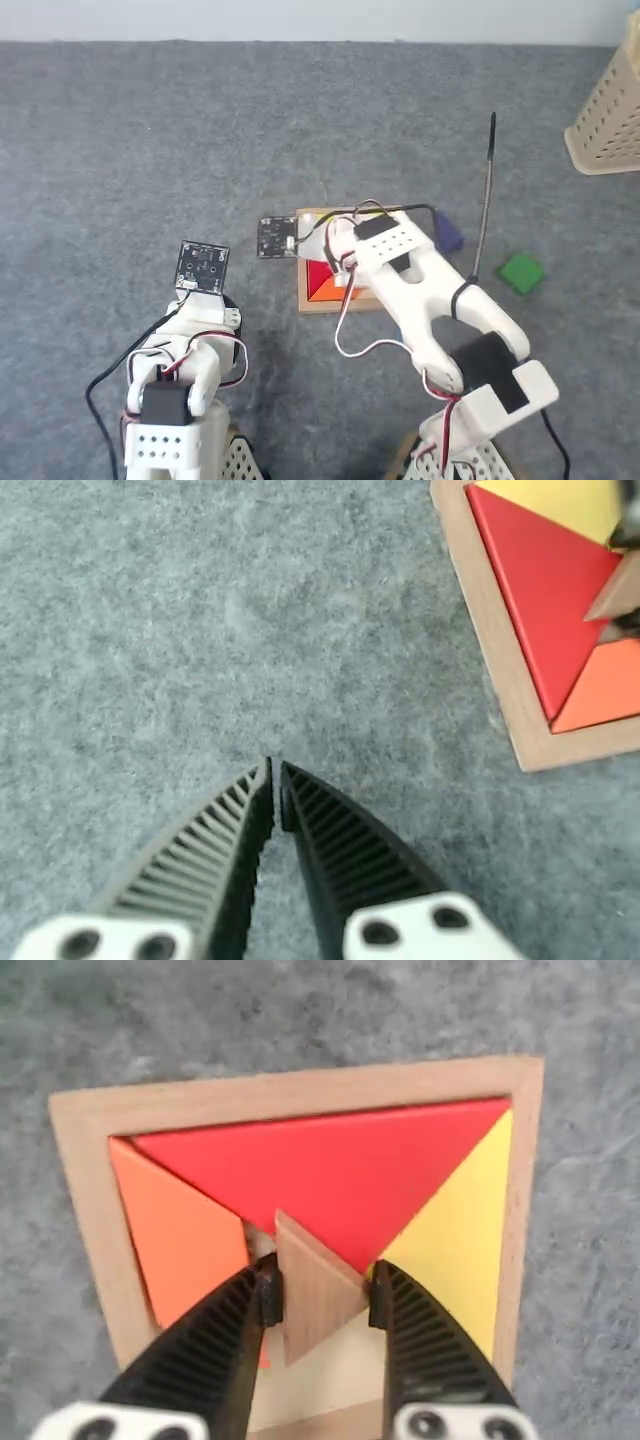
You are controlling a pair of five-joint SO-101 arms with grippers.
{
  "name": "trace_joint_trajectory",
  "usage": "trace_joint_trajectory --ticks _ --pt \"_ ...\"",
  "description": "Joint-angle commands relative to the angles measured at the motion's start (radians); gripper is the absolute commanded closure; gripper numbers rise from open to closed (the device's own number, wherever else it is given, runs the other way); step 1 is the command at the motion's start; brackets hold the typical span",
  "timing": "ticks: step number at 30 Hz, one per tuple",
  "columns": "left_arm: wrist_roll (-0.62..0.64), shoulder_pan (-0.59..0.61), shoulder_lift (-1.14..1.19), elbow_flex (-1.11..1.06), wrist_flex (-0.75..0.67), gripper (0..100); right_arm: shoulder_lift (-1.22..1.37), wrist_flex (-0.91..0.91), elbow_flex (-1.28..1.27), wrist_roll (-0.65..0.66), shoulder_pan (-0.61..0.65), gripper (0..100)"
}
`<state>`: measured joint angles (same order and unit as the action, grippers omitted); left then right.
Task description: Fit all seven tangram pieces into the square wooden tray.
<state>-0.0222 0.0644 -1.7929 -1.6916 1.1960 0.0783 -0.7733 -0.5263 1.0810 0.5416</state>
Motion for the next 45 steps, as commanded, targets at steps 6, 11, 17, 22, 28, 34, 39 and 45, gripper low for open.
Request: trace_joint_trajectory --ticks 6,11,17,22,28,34,39,45 --pt "0.009 0.006 -0.003 0.005 0.005 99 -0.058 -0.079 0.038 0.014 -0.041 85.8" --pt "0.009 0.006 -0.003 0.005 0.005 99 -0.056 -0.077 0.038 0.011 -0.038 85.7" --pt "0.009 0.006 -0.003 0.005 0.005 99 -0.061 -0.070 0.041 -0.046 -0.016 85.3" --pt "0.009 0.005 -0.003 0.005 0.005 99 -0.061 -0.061 0.046 -0.054 -0.022 85.3" --pt "0.009 0.005 -0.003 0.005 0.005 99 -0.062 -0.062 0.046 -0.080 -0.022 79.2" --pt "0.009 0.005 -0.003 0.005 0.005 99 -0.070 -0.067 0.046 -0.080 -0.024 78.6" --pt "0.009 0.005 -0.003 0.005 0.005 99 -0.185 -0.074 0.018 -0.094 -0.041 84.8" --pt "0.009 0.005 -0.003 0.005 0.005 99 -0.239 -0.045 -0.012 -0.199 -0.084 99.1"
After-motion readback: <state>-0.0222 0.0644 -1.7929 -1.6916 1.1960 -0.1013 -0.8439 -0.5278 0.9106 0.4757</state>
